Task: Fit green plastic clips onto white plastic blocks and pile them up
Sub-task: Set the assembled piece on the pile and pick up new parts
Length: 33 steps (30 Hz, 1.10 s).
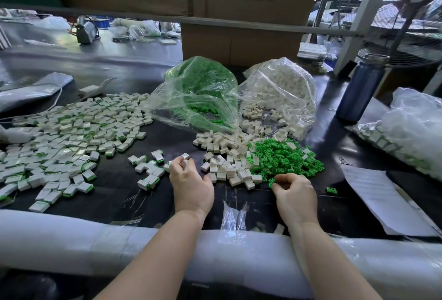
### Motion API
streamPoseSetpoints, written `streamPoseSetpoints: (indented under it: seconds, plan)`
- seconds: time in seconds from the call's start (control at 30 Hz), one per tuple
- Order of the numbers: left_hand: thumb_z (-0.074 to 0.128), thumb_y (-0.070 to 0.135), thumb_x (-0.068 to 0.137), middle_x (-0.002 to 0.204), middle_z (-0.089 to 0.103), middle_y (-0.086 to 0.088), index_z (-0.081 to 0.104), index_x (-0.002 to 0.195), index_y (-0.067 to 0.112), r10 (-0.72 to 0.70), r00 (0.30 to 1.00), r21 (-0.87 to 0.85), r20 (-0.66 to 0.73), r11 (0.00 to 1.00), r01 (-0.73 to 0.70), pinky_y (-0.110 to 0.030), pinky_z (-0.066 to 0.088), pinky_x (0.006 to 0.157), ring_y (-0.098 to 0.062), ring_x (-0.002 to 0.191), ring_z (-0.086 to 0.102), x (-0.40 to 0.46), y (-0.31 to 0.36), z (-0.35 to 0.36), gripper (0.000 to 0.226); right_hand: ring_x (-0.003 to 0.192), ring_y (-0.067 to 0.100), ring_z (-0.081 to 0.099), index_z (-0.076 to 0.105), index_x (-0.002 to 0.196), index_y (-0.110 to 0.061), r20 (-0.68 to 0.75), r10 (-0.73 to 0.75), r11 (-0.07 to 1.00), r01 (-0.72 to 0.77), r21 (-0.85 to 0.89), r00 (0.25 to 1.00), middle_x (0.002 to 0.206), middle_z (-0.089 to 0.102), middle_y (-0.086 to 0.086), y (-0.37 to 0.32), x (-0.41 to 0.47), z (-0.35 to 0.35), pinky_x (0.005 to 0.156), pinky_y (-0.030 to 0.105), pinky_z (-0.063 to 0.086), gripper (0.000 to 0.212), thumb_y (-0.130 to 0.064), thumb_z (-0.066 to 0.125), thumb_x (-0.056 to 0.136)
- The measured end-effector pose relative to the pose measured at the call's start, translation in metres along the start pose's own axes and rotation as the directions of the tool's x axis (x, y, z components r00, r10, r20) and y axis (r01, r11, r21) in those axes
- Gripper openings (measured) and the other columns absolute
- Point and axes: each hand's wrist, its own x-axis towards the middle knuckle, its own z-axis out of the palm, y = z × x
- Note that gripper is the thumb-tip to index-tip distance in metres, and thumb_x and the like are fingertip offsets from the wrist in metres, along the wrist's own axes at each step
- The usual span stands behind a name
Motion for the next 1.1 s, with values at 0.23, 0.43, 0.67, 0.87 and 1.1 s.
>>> streamPoseSetpoints:
  seconds: [0.23,0.43,0.67,0.87,1.1]
  plan:
    - [0.057,0.012,0.088,0.114,0.048,0.000,0.060,0.119,0.018,0.329,0.940,0.105,0.087,0.935,-0.337,-0.026,0.031,0.100,-0.018,0.112,0.038,-0.009,0.004,0.004,0.031,0.101,0.024,0.056,0.070,0.096,-0.011,0.028,-0.017,0.997,0.019,-0.075,0.999,0.106,0.060,0.007,-0.003,-0.003,0.000,0.082,0.024,0.038,0.014,-0.015,0.067,0.083]
    - [0.053,0.027,0.092,0.117,0.050,0.007,0.061,0.122,0.023,0.403,0.873,0.171,0.275,0.873,-0.457,-0.026,0.029,0.101,-0.013,0.114,0.038,-0.012,0.002,0.010,0.031,0.102,0.021,0.054,0.069,0.095,-0.015,0.058,-0.053,0.989,0.061,-0.132,0.997,0.101,0.063,0.002,-0.005,-0.006,-0.002,0.082,0.026,0.041,0.011,-0.017,0.065,0.085]
    - [0.059,0.028,0.089,0.104,0.055,0.007,0.070,0.102,0.020,0.385,0.887,0.080,0.253,0.906,-0.416,-0.023,0.034,0.097,-0.011,0.104,0.042,-0.011,0.003,0.009,0.019,0.095,0.021,0.057,0.066,0.089,-0.019,0.076,-0.075,0.989,0.084,-0.124,0.994,0.092,0.066,0.000,-0.009,-0.010,-0.002,0.082,0.031,0.046,0.007,-0.016,0.068,0.083]
    - [0.060,0.021,0.089,0.103,0.063,0.003,0.067,0.099,0.019,0.352,0.884,0.017,0.307,0.927,-0.375,-0.027,0.043,0.093,-0.013,0.101,0.054,-0.011,0.005,0.008,0.012,0.086,0.018,0.057,0.066,0.080,-0.020,0.101,-0.140,0.988,0.133,0.074,0.985,0.087,0.065,0.000,-0.010,-0.010,-0.002,0.080,0.030,0.047,0.012,-0.008,0.066,0.083]
    - [0.061,0.024,0.089,0.104,0.052,0.006,0.066,0.110,0.020,0.364,0.839,-0.010,0.404,0.919,-0.394,-0.028,0.040,0.099,-0.013,0.104,0.050,-0.010,0.004,0.010,0.022,0.087,0.008,0.060,0.068,0.088,-0.020,0.136,-0.247,0.932,0.197,0.304,0.960,0.092,0.066,-0.004,-0.015,-0.013,-0.003,0.081,0.020,0.048,0.019,-0.002,0.063,0.085]
